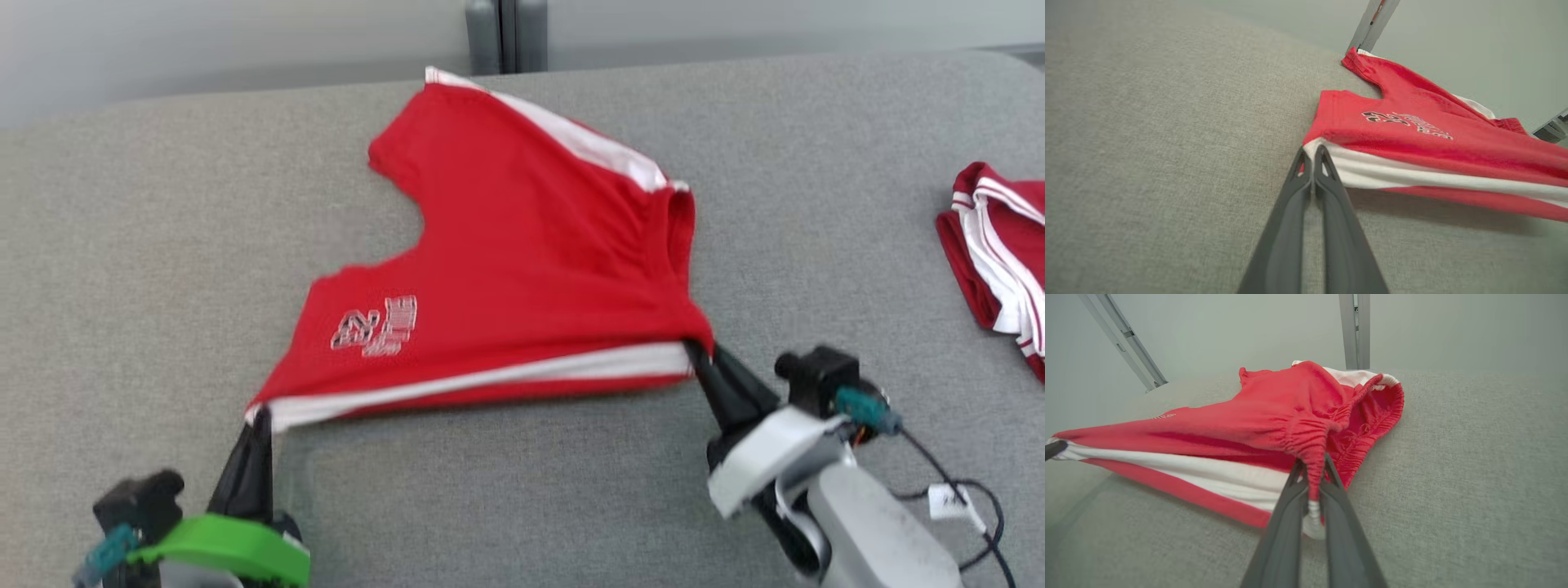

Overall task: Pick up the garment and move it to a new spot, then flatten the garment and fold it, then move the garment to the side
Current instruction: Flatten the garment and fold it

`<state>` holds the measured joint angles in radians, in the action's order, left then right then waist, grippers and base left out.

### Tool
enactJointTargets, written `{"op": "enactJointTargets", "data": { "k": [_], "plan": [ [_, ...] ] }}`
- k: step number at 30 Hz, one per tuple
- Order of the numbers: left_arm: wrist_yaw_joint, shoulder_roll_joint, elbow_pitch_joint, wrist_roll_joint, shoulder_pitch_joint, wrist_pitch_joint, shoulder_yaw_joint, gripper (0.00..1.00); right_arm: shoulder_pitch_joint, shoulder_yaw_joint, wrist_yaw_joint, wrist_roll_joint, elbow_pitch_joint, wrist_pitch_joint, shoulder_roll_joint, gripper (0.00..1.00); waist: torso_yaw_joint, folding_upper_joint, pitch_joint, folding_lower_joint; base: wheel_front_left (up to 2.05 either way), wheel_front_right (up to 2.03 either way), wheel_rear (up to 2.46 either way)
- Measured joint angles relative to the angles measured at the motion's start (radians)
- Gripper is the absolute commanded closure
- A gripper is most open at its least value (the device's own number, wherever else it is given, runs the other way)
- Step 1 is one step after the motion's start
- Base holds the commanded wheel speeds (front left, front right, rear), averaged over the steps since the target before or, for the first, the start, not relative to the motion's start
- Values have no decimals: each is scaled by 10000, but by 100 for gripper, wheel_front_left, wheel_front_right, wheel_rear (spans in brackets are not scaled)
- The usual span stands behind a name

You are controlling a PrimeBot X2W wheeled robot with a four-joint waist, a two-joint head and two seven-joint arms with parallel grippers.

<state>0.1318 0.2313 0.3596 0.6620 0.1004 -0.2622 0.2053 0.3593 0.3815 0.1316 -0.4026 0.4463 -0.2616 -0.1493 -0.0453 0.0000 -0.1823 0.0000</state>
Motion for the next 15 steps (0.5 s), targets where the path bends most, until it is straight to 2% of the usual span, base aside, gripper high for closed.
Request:
{"op": "enactJointTargets", "data": {
  "k": [9, 15],
  "plan": [
    [2, -675, 128, -593, -1876, 0, -949, 100, -2191, 849, 4, -688, -520, 0, -314, 100, -158, 0, 985, 0, 0, 0, 0],
    [10, -980, -35, -775, -2779, 12, -1453, 100, -3458, 788, 13, -1158, -754, 2, -215, 100, -288, 0, 1571, 0, 0, 0, 0]
  ]
}}
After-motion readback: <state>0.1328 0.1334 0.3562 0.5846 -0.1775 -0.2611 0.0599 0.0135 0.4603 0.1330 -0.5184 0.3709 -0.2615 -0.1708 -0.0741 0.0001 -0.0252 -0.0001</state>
